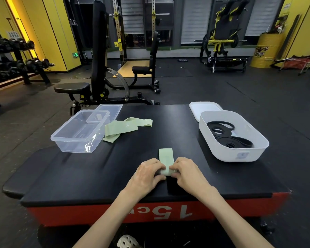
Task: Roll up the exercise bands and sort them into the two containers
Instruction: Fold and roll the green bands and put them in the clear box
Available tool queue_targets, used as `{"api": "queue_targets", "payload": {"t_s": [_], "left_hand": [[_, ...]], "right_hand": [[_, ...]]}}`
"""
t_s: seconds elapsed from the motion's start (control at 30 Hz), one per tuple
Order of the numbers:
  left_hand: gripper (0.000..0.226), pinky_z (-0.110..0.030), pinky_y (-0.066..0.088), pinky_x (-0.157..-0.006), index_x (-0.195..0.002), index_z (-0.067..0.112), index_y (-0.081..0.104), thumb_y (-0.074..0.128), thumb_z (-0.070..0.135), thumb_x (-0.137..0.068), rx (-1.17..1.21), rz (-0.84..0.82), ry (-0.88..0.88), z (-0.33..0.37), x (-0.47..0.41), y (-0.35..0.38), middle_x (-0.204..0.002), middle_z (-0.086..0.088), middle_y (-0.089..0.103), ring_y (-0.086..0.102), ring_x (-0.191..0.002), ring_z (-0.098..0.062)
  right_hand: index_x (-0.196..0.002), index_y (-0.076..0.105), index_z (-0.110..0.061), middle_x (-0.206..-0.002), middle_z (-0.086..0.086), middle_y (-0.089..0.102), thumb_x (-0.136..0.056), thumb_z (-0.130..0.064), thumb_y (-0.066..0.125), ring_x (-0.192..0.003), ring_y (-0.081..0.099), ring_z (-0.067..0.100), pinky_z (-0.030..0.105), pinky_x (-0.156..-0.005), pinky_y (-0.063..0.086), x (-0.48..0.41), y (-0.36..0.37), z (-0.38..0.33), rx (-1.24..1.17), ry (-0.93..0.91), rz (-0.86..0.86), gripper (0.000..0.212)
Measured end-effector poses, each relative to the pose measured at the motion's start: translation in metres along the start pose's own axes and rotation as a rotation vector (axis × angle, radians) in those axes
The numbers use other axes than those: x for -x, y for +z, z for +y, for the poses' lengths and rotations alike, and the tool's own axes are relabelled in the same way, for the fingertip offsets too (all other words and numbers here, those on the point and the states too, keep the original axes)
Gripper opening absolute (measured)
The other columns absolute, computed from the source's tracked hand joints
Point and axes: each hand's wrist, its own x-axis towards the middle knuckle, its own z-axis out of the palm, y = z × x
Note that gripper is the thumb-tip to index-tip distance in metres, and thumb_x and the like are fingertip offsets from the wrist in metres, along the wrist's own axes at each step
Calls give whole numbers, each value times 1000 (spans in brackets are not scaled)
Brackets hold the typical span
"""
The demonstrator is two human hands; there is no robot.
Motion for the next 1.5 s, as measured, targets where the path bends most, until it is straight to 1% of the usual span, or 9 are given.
{"api": "queue_targets", "payload": {"t_s": [0.23, 0.47, 0.6, 0.73, 0.83, 1.0, 1.23, 1.4, 1.5], "left_hand": [[19, -20, 45, -72, -94, 9, 70, 75, 15, -76, -2, -23, -28, -3, -5, 2, -85, -1, 64, 59, -74, -13], [18, -17, 42, -74, -98, 8, 72, 71, 14, -82, -3, -36, -61, -7, -9, 2, -87, -6, 67, 62, -77, -17], [18, -23, 46, -79, -101, 9, 71, 67, 18, -86, -8, -25, -80, -5, -9, 3, -91, -5, 67, 62, -81, -18], [28, -26, 48, -82, -109, 12, 67, 70, 24, -84, -24, -28, -84, -6, -10, 2, -95, -2, 65, 60, -86, -16], [30, -27, 49, -79, -104, 11, 67, 77, 21, -77, -35, -48, -70, -5, -10, 1, -95, 0, 62, 58, -83, -14], [22, -34, 51, -76, -98, 8, 71, 76, 13, -77, -52, -56, -70, -5, -14, 1, -86, -6, 65, 61, -77, -20], [22, -30, 47, -82, -104, 8, 71, 69, 13, -83, -66, -86, -100, -7, -19, 0, -91, -9, 66, 62, -84, -25], [23, -24, 40, -84, -109, 5, 69, 62, 11, -89, -88, -109, -118, -3, -20, -2, -97, -13, 66, 61, -89, -27], [24, -27, 42, -87, -112, 7, 67, 60, 13, -90, -96, -151, -146, -1, -21, -3, -101, -11, 65, 59, -94, -26]], "right_hand": [[-99, 67, -12, -101, 2, 56, -90, -17, 56, -96, 51, 20, 29, -75, 43, 0, 0, 1, 19, 7, -24, 16], [-116, 65, -18, -115, -2, 56, -84, -18, 65, -108, 49, 17, 25, -86, 40, -4, -3, 0, -19, -9, 6, 31], [-114, 68, -20, -113, 2, 60, -89, -13, 57, -104, 51, 20, 25, -85, 39, -6, -1, -2, -8, -5, 4, 28], [-115, 68, -19, -111, 4, 61, -88, -10, 58, -105, 52, 22, 26, -84, 40, -11, -3, -1, -14, 3, -18, 30], [-115, 68, -19, -111, 3, 61, -86, -9, 59, -104, 53, 22, 27, -84, 42, -13, -2, 1, -24, 13, -22, 32], [-110, 69, -17, -108, 5, 61, -88, -10, 56, -101, 54, 24, 29, -82, 44, -12, 0, 2, -11, 0, -16, 27], [-106, 65, -13, -106, 3, 58, -82, -17, 65, -102, 52, 20, 31, -83, 44, -13, -4, 2, 16, 1, -26, 24], [-104, 69, -16, -102, 4, 60, -85, -11, 58, -98, 53, 23, 29, -79, 41, -13, -1, 0, 33, -5, -15, 23], [-104, 70, -16, -102, 5, 61, -84, -10, 57, -96, 53, 23, 30, -80, 43, -11, 0, 0, 23, -29, -5, 24]]}}
